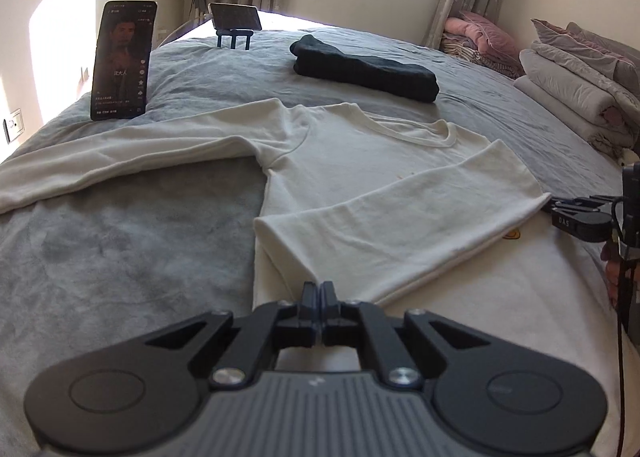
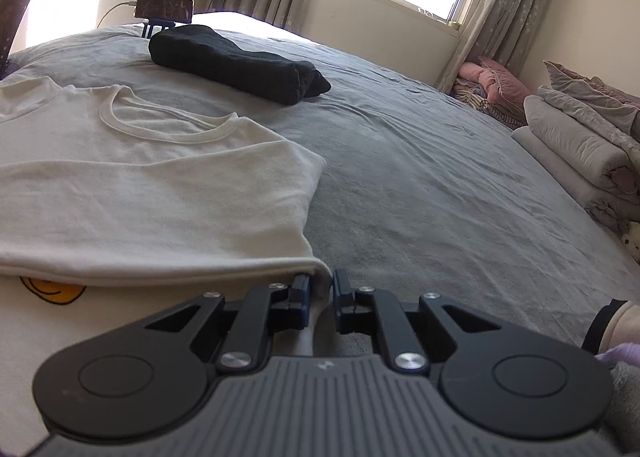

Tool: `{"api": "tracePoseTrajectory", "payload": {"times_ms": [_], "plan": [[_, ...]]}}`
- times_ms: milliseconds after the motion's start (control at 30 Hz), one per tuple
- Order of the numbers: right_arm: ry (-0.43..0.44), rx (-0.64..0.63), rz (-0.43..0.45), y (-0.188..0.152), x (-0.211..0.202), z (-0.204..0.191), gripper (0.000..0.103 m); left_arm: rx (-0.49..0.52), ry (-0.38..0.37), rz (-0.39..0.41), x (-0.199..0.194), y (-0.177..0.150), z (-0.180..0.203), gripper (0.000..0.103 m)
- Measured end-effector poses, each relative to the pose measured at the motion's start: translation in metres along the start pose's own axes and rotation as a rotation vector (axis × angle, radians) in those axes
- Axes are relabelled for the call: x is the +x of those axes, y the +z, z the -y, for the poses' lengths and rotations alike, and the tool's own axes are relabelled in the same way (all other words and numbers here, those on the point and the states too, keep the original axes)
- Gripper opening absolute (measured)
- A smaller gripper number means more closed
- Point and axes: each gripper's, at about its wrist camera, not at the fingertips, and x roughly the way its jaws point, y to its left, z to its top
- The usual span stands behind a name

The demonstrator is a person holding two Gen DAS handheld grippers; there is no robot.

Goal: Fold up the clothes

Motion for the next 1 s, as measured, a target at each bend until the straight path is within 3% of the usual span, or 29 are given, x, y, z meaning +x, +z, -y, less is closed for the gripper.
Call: {"api": "tracePoseTrajectory", "payload": {"times_ms": [200, 400, 567, 733, 1000], "plan": [[-0.018, -0.02, 0.003, -0.002, -0.003, -0.004, 0.012, 0.073, 0.09, 0.011, -0.007, 0.002, 0.015, 0.012], [-0.039, -0.042, 0.005, -0.003, -0.004, -0.008, 0.018, 0.094, 0.124, -0.008, -0.007, 0.003, 0.02, 0.015], [-0.05, -0.042, 0.002, -0.002, -0.005, -0.009, 0.024, 0.092, 0.136, -0.013, -0.008, 0.004, 0.02, 0.024], [-0.042, 0.004, -0.013, -0.002, -0.01, -0.002, 0.034, 0.083, 0.108, -0.004, -0.013, 0.006, 0.017, 0.042], [0.037, 0.087, -0.039, 0.001, -0.03, 0.013, 0.037, 0.097, 0.058, 0.089, -0.023, 0.014, 0.016, 0.052]]}}
